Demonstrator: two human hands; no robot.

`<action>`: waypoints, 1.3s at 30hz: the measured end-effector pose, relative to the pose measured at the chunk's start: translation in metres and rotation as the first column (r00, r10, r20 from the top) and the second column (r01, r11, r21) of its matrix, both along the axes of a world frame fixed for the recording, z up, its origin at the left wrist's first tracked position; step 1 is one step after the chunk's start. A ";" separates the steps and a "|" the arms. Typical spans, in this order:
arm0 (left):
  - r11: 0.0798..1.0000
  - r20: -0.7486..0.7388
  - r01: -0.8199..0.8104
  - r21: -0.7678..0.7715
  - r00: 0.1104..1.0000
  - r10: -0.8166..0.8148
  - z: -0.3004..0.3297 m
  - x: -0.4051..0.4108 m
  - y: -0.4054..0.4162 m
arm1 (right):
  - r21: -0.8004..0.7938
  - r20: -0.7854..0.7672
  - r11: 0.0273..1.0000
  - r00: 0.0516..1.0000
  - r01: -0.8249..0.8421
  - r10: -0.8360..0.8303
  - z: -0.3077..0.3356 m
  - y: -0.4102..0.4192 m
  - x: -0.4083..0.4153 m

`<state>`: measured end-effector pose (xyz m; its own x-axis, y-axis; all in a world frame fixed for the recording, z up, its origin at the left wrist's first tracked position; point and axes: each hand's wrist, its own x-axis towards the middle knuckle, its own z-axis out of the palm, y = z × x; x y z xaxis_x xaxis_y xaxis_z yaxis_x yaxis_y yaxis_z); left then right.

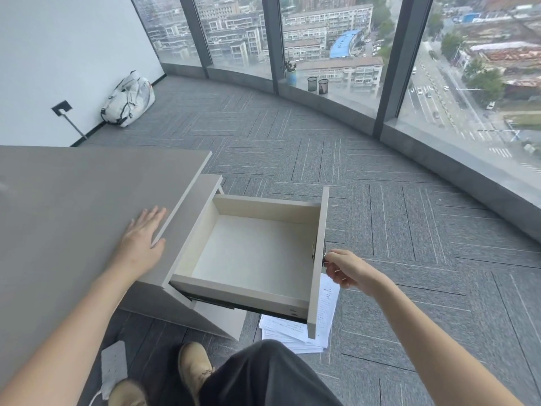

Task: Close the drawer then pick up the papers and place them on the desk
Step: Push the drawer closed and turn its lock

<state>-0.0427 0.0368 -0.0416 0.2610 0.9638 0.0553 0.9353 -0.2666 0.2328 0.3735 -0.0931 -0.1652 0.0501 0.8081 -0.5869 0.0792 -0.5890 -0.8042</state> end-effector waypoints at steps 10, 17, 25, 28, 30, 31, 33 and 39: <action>0.999 -0.010 0.013 0.031 1.000 -0.012 -0.005 -0.003 0.002 | -0.007 0.012 0.996 0.996 -0.084 0.084 0.002 0.036 -0.047; 0.998 -0.006 0.017 0.052 1.000 -0.017 -0.007 -0.004 0.002 | -0.048 0.022 0.989 0.990 -0.137 0.138 0.005 0.068 -0.092; 0.998 -0.016 0.018 0.065 1.000 -0.017 -0.006 -0.002 0.001 | -0.068 0.025 0.976 0.978 -0.205 0.207 0.011 0.104 -0.140; 0.997 -0.028 0.019 0.069 0.999 -0.017 -0.005 -0.002 0.001 | -0.076 0.036 0.962 0.963 -0.262 0.265 0.010 0.117 -0.155; 0.997 -0.023 0.022 0.075 1.000 -0.021 -0.005 -0.002 -0.001 | -0.072 0.063 0.954 0.953 -0.291 0.295 0.011 0.126 -0.166; 0.997 -0.023 0.025 0.079 0.999 -0.023 -0.005 -0.002 -0.002 | -0.070 0.063 0.952 0.951 -0.299 0.303 0.011 0.130 -0.172; 0.996 -0.026 0.028 0.084 0.999 -0.026 -0.005 -0.002 -0.002 | -0.073 0.026 0.953 0.955 -0.293 0.296 0.010 0.137 -0.185; 0.995 -0.024 0.022 0.093 0.999 -0.020 -0.006 -0.002 -0.001 | -0.078 -0.054 0.968 0.970 -0.240 0.237 0.001 0.153 -0.214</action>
<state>-0.0450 0.0363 -0.0473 0.2837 0.9489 0.1380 0.9340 -0.3061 0.1843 0.1592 0.0600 -0.1641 -0.1654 0.7419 -0.6498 0.1916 -0.6221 -0.7591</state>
